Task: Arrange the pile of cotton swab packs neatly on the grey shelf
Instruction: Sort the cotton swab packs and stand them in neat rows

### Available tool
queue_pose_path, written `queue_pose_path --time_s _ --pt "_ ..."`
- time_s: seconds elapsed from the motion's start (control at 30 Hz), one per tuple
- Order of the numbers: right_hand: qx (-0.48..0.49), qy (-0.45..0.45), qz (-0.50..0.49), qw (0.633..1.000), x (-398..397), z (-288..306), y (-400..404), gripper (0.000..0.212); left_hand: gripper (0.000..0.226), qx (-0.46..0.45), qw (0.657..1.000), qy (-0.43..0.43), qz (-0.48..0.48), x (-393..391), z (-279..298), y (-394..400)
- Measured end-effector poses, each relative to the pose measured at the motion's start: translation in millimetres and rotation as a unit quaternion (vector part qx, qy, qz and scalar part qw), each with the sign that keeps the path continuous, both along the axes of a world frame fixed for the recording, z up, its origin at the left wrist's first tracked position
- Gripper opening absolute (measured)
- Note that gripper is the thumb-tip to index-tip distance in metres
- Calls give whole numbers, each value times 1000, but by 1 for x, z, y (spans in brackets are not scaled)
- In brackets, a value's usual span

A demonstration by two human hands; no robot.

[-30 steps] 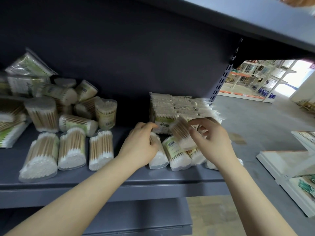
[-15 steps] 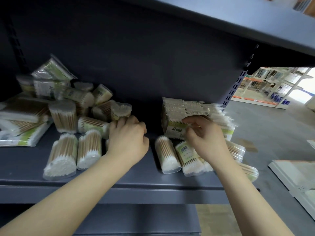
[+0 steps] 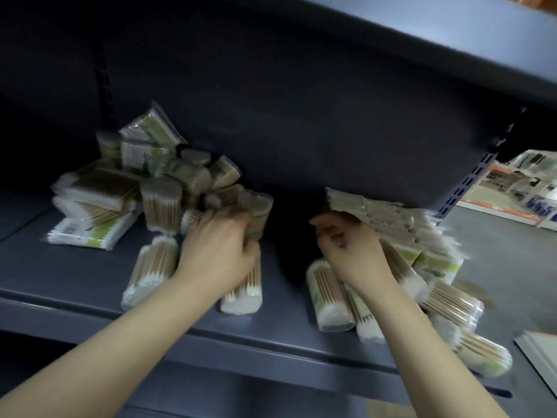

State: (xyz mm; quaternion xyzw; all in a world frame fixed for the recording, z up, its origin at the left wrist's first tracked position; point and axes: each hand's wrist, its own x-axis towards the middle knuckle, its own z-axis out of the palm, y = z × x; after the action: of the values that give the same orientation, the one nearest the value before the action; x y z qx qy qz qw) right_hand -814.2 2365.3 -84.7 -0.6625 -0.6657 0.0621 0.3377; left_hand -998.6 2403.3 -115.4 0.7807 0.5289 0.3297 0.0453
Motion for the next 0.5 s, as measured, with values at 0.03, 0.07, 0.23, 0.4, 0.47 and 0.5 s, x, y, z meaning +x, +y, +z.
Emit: queue_pose_path --time_s 0.03,0.07,0.23,0.4,0.47,0.5 --pt "1 1 9 1000 -5 0 4 29 28 7 1000 1 8 -7 2 3" --pt "0 0 17 1000 -9 -1 9 29 28 12 1000 0 18 -14 2 6" --pt "-6 -15 36 999 -33 -7 32 31 21 8 999 18 35 -50 7 11" --pt "18 -17 49 999 -57 -6 56 33 20 -6 1000 17 13 -76 6 15" --pt "0 -45 51 998 -63 -6 64 28 21 -17 1000 13 10 -85 4 17" --pt "-8 -61 52 997 -65 -6 67 26 21 -23 1000 16 8 -89 4 17"
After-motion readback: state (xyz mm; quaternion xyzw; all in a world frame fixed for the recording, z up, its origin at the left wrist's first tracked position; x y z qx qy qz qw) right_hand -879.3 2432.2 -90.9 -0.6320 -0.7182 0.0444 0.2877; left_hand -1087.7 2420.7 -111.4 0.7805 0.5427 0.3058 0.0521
